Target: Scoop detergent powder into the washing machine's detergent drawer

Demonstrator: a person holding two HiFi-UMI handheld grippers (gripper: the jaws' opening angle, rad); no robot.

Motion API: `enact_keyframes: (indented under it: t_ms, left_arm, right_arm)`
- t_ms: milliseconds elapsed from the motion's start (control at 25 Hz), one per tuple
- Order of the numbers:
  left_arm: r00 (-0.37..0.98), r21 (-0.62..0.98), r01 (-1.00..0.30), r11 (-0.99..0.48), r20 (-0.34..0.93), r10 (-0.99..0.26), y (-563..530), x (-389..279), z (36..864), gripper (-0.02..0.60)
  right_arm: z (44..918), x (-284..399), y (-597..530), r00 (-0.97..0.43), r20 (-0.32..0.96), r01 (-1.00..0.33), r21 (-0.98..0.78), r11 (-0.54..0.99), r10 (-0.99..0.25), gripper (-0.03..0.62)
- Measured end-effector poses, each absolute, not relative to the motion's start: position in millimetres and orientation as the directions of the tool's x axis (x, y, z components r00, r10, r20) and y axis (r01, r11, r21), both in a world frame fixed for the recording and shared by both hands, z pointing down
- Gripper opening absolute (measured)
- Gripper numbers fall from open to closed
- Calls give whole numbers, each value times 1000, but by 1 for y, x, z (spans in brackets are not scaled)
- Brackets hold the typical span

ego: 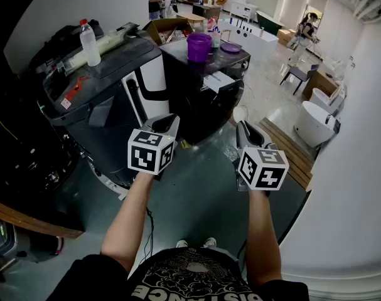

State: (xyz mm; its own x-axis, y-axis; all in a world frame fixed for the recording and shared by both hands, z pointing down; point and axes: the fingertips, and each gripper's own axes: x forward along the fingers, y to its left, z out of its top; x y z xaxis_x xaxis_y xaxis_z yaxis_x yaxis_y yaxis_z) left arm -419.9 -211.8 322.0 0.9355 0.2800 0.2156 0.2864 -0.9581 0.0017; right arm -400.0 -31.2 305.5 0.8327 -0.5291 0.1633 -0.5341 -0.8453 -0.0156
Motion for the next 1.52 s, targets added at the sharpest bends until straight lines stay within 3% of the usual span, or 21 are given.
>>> enact_keyframes:
  t_ms: [880, 1520]
  left_arm:
    - [918, -2, 338, -941, 219, 329, -208, -373, 336, 0]
    - [909, 9, 344, -939, 247, 336, -159, -256, 352, 0]
  right_arm:
    - [317, -359, -37, 830, 158, -536, -33, -843, -534, 37]
    - [332, -239, -7, 771, 158, -613, -79, -786, -617, 37]
